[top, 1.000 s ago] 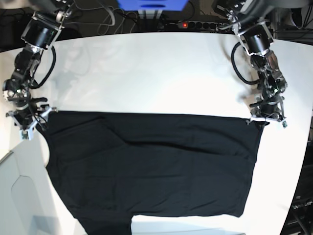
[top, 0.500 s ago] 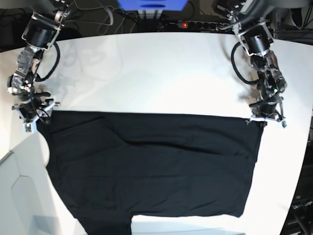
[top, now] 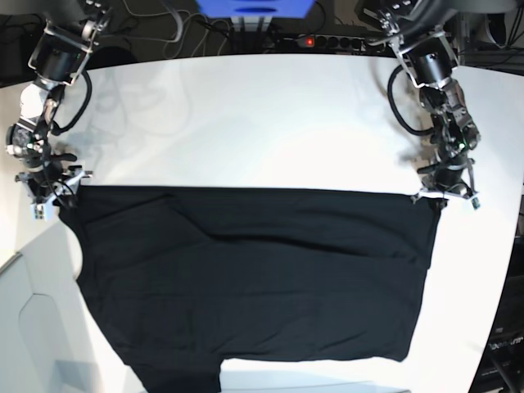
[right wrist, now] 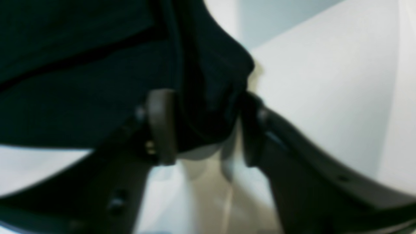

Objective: Fold the T-shirt properly
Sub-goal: 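Lift the shirt shoulders with both grippers and pull toward the hem, then drag the held shoulders back toward the arms' base, flattening the shirt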

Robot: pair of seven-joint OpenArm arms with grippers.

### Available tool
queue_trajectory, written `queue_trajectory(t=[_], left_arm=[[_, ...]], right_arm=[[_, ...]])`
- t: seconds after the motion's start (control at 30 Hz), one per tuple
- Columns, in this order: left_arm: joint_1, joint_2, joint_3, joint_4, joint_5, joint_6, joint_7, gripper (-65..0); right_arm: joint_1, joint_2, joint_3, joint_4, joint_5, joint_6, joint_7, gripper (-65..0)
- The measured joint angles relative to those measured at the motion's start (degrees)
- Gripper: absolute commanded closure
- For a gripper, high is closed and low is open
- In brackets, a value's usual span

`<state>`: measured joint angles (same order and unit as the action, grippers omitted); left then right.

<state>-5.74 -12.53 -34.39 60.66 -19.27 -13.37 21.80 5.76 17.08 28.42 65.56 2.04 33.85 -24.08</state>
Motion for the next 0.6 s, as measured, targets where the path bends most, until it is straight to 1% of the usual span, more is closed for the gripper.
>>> queue_trajectory(t=[0.1,0.13,0.27,0.33,0.47,0.6], left_arm=[[1.40,0.09,0.07,1.79,0.39,0.02,0.68,-0.3],[2.36,0.26,0.09,3.02,0.28,0.02,0.85,-0.3],[5.53,0.50,0.33,7.56,0.68,-0.15,2.51,-0.3],[6.56,0.66,0.35,9.77,1.20,0.26,4.04,-0.3],[7.15,0.94,0.33,12.33,1.27,0.26,4.72,-0.3],[6.62,0.68,0.37,15.32,1.38,0.26,4.76,-0.3]], right_arm=[[-0.68,-0.09,-0.07,0.52,0.44,0.26,0.37,-3.9],[-0.98,-0.11,-0.09,1.25,0.15,0.44,-0.13,0.0],[-1.66,-0.11,-0.09,4.26,-1.11,0.61,-2.67,0.0],[-1.86,-0.26,-0.09,6.16,-1.73,0.63,-3.06,0.0],[-1.18,-0.09,-0.22,9.38,-1.64,0.63,-3.10,0.0],[2.89,0.94,-0.68,10.16,-1.70,0.83,-3.45,0.0]])
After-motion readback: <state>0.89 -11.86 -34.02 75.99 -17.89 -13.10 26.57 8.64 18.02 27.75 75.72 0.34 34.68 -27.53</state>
